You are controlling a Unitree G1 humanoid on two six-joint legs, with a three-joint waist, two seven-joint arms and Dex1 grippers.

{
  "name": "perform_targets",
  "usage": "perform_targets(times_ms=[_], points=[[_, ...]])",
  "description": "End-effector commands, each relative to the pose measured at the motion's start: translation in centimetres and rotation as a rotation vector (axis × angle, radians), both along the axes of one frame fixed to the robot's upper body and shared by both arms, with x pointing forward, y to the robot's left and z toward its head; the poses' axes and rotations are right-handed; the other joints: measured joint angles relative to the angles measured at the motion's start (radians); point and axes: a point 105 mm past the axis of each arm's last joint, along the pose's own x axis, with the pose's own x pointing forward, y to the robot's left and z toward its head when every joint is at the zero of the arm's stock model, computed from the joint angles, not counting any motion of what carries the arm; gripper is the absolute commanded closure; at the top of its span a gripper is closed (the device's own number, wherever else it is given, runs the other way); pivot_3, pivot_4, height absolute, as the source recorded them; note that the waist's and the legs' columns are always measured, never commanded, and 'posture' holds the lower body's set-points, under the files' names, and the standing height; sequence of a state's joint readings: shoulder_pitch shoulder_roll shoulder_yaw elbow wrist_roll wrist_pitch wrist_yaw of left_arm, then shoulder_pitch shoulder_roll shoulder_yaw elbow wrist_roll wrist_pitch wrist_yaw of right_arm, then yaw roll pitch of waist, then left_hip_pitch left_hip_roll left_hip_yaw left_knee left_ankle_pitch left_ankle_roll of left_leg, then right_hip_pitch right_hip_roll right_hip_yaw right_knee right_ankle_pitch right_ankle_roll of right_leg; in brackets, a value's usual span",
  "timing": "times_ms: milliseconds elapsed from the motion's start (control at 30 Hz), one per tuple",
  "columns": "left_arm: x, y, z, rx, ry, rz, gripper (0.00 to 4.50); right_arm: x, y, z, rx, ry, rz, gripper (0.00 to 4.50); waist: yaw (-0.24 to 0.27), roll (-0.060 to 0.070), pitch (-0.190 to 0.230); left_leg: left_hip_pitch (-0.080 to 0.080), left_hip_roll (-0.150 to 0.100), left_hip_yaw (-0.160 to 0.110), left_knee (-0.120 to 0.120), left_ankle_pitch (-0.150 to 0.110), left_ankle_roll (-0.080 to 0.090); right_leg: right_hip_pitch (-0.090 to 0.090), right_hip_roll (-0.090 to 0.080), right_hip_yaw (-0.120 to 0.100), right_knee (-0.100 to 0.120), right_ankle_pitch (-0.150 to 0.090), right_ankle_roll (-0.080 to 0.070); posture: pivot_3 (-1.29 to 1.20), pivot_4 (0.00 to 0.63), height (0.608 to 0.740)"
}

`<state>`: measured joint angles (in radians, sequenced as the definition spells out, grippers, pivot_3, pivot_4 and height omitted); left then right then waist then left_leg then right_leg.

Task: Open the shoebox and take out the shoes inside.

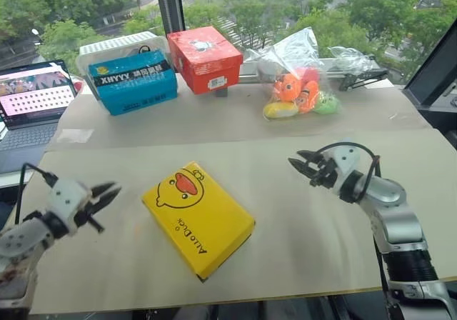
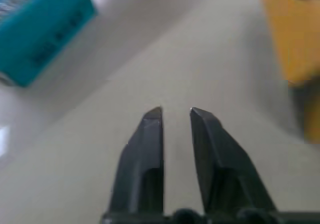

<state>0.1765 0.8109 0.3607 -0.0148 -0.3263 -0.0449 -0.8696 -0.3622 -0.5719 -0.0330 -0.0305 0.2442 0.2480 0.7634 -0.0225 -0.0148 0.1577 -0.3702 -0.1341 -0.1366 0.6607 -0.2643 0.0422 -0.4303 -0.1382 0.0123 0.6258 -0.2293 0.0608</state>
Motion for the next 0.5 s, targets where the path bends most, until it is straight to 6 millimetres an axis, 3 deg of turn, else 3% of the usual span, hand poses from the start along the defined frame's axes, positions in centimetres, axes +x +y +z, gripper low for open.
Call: perform_targets(times_ms=[33,100,167,333,500], points=[[-2.8,-2.5,-1.7,0.033,0.158,-0.181,4.50,-0.9,3.0,-0.4,0.015,0.067,0.139,4.23,0.003,-0.001,0.000,-0.001,0.001,0.000,0.000,0.000,0.000,-0.001,0.001,0.000,0.000,0.000,0.000,0.00,0.150,0.740],[-5.4,-4.3,-3.6,0.084,0.317,-0.308,4.50,-1.2,5.1,-2.4,-0.002,0.144,0.212,4.47,0.004,-0.001,0.000,-0.001,0.005,0.003,0.000,-0.001,-0.001,-0.002,0.004,0.002,-0.001,0.001,-0.002,0.00,0.150,0.740],[-6.1,-4.8,-4.1,0.111,0.365,-0.344,4.50,-1.1,6.1,-3.2,-0.007,0.174,0.237,4.47,0.007,-0.001,0.001,-0.001,0.008,0.006,0.000,-0.003,-0.002,-0.003,0.007,0.004,-0.002,0.002,-0.004,0.00,0.150,0.740],[-5.0,-7.8,-3.8,0.033,0.335,-0.375,4.50,-2.7,9.2,-4.9,0.087,0.324,0.361,4.47,0.021,0.001,0.002,0.001,0.009,0.006,0.000,-0.005,0.001,-0.003,0.009,0.004,0.001,0.006,-0.008,0.00,0.150,0.740],[-2.1,-12.2,-2.8,0.044,0.268,-0.547,4.50,-5.0,11.0,-4.3,0.180,0.430,0.470,4.47,0.030,0.001,0.001,0.001,0.009,0.006,0.000,-0.002,-0.004,-0.004,0.010,0.003,0.001,0.006,-0.008,0.00,0.150,0.740]])
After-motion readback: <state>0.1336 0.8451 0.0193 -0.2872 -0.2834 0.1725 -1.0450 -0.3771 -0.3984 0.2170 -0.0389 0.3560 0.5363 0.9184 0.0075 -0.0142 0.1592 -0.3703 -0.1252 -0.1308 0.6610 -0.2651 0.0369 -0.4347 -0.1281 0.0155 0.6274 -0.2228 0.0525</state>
